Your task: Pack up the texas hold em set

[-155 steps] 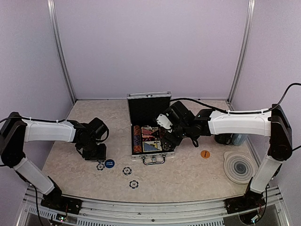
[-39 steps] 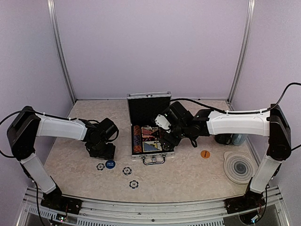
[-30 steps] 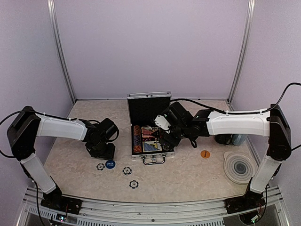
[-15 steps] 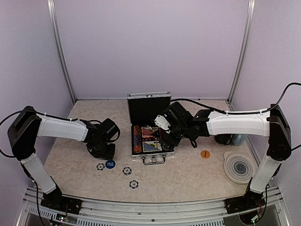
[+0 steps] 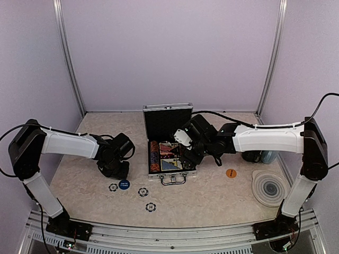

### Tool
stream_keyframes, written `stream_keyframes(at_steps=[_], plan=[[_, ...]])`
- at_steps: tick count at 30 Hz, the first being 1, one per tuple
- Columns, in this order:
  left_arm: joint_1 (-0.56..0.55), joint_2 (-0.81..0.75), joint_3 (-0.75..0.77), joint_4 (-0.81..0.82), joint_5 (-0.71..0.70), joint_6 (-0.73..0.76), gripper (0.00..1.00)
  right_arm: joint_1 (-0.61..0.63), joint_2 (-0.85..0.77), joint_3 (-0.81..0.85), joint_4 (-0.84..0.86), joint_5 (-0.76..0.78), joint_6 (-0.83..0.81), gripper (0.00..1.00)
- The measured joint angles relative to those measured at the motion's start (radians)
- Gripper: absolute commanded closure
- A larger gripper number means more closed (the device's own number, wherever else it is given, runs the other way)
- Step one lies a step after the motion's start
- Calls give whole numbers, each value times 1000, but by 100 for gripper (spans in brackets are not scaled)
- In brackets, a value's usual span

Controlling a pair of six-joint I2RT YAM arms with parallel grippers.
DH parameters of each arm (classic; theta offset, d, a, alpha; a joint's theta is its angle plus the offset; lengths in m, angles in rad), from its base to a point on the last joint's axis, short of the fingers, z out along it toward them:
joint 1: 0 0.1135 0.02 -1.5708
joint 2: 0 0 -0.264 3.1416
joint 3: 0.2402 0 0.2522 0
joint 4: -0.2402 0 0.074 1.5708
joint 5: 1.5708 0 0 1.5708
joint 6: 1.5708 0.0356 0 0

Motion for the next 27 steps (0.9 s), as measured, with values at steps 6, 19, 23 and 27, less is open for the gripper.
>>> stream_keyframes(at_steps=[6,19,23,27], plan=[[-3,-14,6,-36,-12,0,57,0,0,0,3,-8,7,1],[-44,-50,54,-70,-39,3,39,-65,-51,0,21,-139,106,1],[-35,-49,53,-80,-38,4,35,-82,-75,0,34,-164,124,1],[-11,-37,45,-73,-18,7,34,-82,-78,0,38,-185,135,1]])
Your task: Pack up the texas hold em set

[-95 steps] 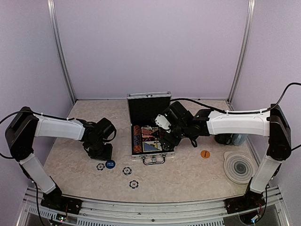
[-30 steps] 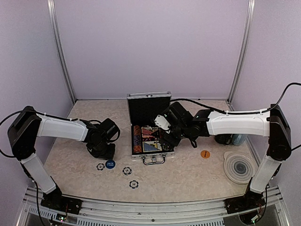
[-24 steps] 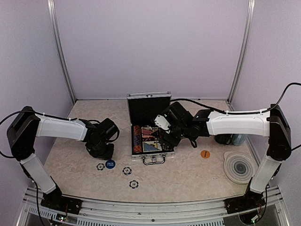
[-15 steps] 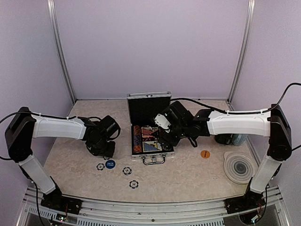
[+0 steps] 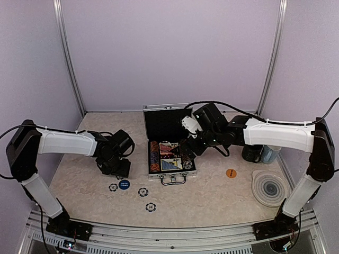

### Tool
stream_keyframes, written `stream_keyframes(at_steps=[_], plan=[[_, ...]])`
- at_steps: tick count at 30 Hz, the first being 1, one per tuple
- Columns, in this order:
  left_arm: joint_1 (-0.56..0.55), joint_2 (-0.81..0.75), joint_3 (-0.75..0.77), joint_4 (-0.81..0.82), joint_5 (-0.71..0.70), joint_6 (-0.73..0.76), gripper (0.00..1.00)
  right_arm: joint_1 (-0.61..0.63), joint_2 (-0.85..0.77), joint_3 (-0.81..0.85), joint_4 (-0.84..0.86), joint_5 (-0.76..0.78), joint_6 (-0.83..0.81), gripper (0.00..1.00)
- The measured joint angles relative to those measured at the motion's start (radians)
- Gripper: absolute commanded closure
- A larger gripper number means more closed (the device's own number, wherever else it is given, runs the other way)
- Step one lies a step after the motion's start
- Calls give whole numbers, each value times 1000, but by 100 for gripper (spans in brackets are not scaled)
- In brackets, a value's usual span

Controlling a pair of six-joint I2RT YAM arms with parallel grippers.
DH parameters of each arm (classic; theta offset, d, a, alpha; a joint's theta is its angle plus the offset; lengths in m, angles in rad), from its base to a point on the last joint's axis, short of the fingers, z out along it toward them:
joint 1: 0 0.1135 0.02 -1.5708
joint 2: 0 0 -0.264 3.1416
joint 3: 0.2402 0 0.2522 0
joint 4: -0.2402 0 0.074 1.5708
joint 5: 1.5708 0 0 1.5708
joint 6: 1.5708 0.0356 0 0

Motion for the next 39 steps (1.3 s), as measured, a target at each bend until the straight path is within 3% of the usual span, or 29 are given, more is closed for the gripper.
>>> stream_keyframes(at_steps=[10,28,36,39], plan=[[54,32,-39,31,66,13,38,0,-1,-3,3,-11,15,1],[60,26,-45,58,87,19,65,0,-2,-4,9,-18,21,1],[58,8,-47,55,83,19,64,0,-2,-4,9,-18,22,1],[55,-6,-47,55,79,19,46,0,-2,-4,9,-18,22,1]])
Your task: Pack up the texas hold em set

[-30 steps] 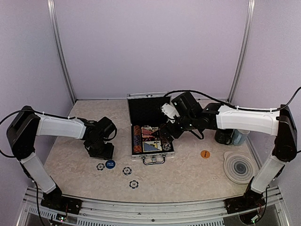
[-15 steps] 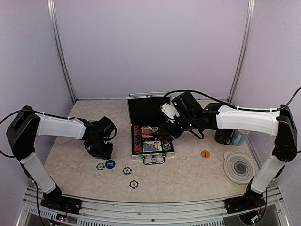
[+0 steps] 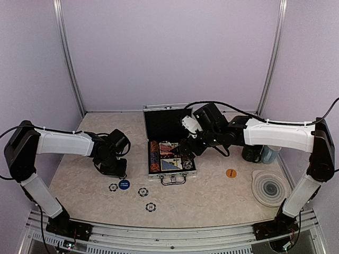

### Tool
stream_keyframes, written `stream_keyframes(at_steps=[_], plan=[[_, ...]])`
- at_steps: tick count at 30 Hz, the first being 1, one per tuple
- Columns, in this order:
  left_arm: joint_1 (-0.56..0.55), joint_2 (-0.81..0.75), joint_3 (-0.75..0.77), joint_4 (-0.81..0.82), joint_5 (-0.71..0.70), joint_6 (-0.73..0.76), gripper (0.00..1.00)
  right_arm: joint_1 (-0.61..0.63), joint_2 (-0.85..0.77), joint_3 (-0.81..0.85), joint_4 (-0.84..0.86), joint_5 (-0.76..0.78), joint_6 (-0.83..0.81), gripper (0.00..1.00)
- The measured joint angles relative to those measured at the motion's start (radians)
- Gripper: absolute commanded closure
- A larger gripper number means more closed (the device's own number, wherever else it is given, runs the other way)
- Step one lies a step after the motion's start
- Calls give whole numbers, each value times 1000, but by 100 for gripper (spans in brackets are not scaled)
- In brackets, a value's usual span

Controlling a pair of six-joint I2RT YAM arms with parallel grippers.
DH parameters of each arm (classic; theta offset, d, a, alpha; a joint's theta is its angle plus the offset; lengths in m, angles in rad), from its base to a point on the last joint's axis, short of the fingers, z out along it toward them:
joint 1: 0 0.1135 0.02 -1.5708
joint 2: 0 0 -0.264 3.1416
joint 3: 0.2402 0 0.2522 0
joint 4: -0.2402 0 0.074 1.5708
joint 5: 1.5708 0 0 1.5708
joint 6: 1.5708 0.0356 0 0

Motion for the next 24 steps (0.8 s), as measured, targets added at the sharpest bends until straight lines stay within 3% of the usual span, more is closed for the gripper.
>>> stream_keyframes(at_steps=[4,14,24], plan=[[-10,-11,3,-10,-8,4,36,0,0,0,0,0,0,1],[-51,38,4,-14,8,6,38,0,0,0,0,-1,4,1],[-51,55,18,-6,14,6,58,0,0,0,0,0,4,1]])
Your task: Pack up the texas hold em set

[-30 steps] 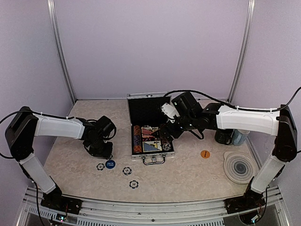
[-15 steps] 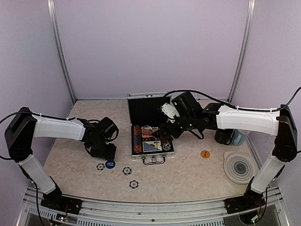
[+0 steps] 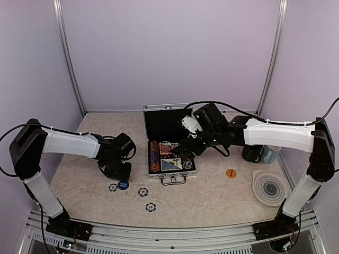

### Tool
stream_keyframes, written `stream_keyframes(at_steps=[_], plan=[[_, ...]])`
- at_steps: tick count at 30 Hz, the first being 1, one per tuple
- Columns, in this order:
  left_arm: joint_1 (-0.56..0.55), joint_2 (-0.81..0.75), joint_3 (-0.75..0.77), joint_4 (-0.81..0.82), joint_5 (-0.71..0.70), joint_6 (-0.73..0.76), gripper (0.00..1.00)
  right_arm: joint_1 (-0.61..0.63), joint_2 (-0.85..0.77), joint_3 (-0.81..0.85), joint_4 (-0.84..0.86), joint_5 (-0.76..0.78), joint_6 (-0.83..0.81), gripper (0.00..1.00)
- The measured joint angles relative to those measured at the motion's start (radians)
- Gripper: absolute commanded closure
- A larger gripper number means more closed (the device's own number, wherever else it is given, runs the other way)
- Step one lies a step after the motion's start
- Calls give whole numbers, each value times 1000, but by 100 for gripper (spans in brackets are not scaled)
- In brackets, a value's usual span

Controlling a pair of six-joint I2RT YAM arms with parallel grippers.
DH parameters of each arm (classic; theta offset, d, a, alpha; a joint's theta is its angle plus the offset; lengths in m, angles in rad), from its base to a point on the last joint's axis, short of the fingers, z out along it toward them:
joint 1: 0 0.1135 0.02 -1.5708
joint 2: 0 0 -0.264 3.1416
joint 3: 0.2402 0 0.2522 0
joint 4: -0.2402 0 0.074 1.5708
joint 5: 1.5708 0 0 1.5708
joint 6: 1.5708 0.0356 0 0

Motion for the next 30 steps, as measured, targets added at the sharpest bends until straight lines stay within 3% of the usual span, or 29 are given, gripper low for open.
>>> stream_keyframes(at_steps=[8,16,22,30], plan=[[0,8,8,8,-9,2,68,0,0,0,0,0,-1,1],[2,14,18,8,-16,4,66,0,0,0,0,0,-5,1],[2,-2,27,-24,-45,5,56,0,0,0,0,-1,-5,1],[64,-45,54,-19,-54,6,59,0,0,0,0,-4,-5,1]])
